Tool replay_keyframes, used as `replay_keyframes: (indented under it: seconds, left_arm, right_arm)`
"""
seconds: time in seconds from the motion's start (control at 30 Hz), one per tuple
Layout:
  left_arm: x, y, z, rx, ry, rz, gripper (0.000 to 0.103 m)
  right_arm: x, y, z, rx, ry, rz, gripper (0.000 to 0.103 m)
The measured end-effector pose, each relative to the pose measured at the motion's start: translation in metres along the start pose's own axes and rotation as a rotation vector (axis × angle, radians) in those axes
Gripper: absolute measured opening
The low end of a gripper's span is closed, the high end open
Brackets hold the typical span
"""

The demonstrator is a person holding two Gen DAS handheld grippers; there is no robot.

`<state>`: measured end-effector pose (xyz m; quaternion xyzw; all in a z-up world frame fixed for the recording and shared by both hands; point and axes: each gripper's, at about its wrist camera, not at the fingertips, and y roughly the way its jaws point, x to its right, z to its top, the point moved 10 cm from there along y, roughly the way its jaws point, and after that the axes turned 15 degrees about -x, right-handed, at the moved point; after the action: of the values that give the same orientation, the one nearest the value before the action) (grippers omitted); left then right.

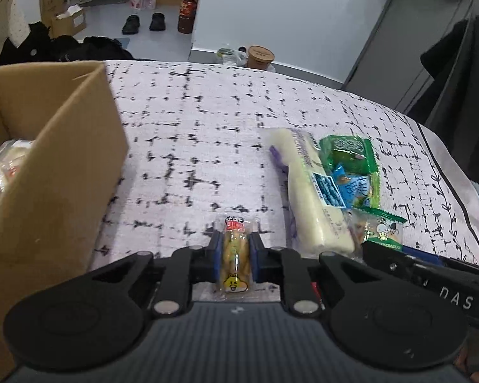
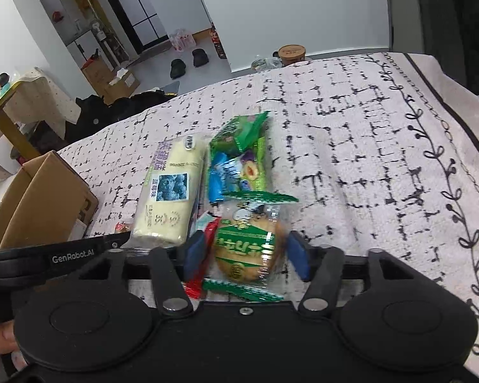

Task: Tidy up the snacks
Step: 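Grasp the yellow snack stick with the left tool while the right tool grasps the green bread packet, then carry the snack stick and green bread packet into the box and open both tools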

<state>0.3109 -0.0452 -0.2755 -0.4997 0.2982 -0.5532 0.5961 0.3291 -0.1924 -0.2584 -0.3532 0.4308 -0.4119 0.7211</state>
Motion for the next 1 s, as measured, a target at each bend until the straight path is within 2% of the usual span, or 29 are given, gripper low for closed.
replay_keyframes:
  seconds: [0.07,0.2,0.27,0.4,0.6,1.0]
  left_arm:
    - [-0.004,-0.003,-0.001,0.004,-0.003,-0.001,0.016]
    - [-0.009,-0.009,0.000,0.022,0.002,0.011,0.016]
    - [-0.012,-0.012,0.000,0.028,-0.001,0.011,0.016]
    - [-0.016,-0.019,0.000,0.039,0.001,0.011,0.016]
    - [-0.017,-0.024,-0.005,0.044,-0.005,0.000,0.016]
    - [-0.017,-0.053,-0.007,0.082,0.005,-0.033,0.016]
  right_arm:
    - [-0.006,0.004,0.000,0.007,-0.022,-0.038,0.071]
    - [-0.012,0.008,0.001,0.037,-0.054,-0.119,0.070]
    - [-0.011,0.008,0.002,0.045,-0.044,-0.134,0.068]
    - [-0.001,0.005,0.001,0.048,-0.032,-0.176,0.049]
    - [-0.003,0.000,-0.007,0.028,-0.069,-0.232,0.049]
    - [-0.001,-0.027,-0.016,0.070,0.009,-0.157,0.047]
